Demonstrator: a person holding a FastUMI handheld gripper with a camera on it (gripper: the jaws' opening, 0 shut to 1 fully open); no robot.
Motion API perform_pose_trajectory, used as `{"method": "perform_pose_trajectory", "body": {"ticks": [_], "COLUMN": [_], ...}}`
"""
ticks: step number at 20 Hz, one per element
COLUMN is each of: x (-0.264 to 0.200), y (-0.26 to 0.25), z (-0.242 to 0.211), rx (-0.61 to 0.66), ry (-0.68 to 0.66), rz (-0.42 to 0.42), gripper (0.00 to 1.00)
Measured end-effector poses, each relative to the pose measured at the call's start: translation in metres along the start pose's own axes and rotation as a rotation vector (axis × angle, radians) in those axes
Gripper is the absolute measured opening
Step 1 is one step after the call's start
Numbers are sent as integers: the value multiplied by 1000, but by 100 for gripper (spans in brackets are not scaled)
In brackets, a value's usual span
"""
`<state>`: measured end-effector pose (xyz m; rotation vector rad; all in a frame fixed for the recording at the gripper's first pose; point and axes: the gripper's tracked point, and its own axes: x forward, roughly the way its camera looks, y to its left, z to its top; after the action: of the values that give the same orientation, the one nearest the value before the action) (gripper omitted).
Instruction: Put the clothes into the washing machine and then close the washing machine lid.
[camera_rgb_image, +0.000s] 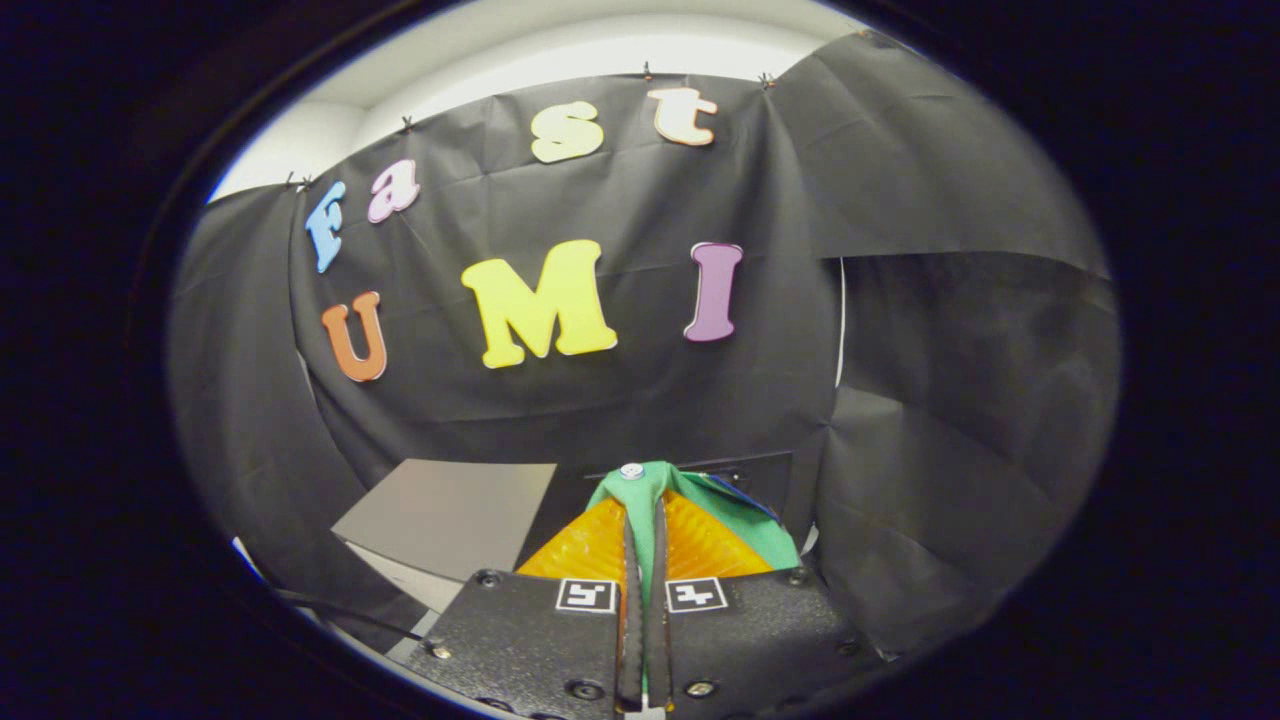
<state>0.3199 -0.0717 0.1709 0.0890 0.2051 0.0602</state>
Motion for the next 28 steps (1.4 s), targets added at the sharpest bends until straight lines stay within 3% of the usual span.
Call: {"method": "perform_pose_trajectory", "body": {"ticks": [6,12,18,28], "x": [82,153,213,261], "y": [-37,-28,-23,-71], "z": [4,-1,-82,-273], "rx": [7,-22,-38,-36], "ry": [50,77,211,544], "rz": [63,127,130,-12], "gripper": [5,5,5,5]}}
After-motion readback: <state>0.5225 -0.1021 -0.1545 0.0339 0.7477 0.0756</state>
